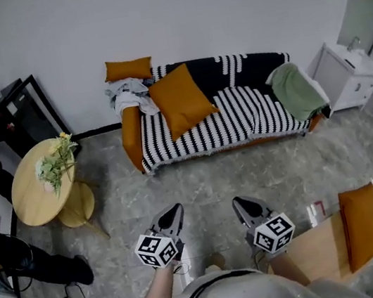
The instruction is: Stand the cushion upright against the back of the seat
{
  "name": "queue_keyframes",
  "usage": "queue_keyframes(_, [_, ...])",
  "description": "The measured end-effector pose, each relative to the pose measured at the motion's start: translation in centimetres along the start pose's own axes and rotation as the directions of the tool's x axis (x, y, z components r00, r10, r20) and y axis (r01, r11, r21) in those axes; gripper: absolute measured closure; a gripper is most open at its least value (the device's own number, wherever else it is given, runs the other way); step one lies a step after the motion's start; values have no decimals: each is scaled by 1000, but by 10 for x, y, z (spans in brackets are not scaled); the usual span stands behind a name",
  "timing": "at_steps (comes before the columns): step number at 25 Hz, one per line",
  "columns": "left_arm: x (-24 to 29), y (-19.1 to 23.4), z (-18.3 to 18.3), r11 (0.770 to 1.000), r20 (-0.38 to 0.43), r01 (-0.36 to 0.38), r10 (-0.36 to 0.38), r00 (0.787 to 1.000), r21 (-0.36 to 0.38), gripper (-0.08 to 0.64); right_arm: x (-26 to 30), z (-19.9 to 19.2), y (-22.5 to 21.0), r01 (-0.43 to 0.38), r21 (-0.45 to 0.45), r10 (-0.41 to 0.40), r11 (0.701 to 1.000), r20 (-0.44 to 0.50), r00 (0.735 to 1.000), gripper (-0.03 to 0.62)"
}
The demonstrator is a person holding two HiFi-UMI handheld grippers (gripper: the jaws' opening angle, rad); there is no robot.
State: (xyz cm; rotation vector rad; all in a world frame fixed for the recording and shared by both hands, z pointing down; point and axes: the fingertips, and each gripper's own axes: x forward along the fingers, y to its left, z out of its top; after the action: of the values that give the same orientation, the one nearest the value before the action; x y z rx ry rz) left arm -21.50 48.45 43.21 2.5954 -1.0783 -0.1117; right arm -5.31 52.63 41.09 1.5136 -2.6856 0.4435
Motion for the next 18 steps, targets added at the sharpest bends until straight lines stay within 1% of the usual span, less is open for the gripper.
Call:
queue_keyframes(3, [34,11,5,1000,7,1,-1,1000,-8,537,21,8,-20,-34,-2,34,999,-21,999,572])
queue_keyframes(7, [61,22,5,1000,0,-2,2,1000,-25,537,43,13,-32,-82,-10,82,997,-37,996,572])
queue_keyframes(10, [71,29,0,1000,-26,-6,5,1000,-27,537,55,12,-39,-92,6,92,996,-42,995,572])
queue_keyframes(14, [85,47,-2,998,-46,-47,45,998,-37,537,68,4,-49,-107,50,111,993,-66,992,572])
queue_keyframes(16, [96,59,-2,997,-50,-62,60,997,-38,537,76,4,-59,-102,56,106,993,-70,992,572])
queue_keyframes(18, [113,70,-2,997,-48,-62,60,997,-43,537,86,5,-75,-88,64,92,994,-66,994,572])
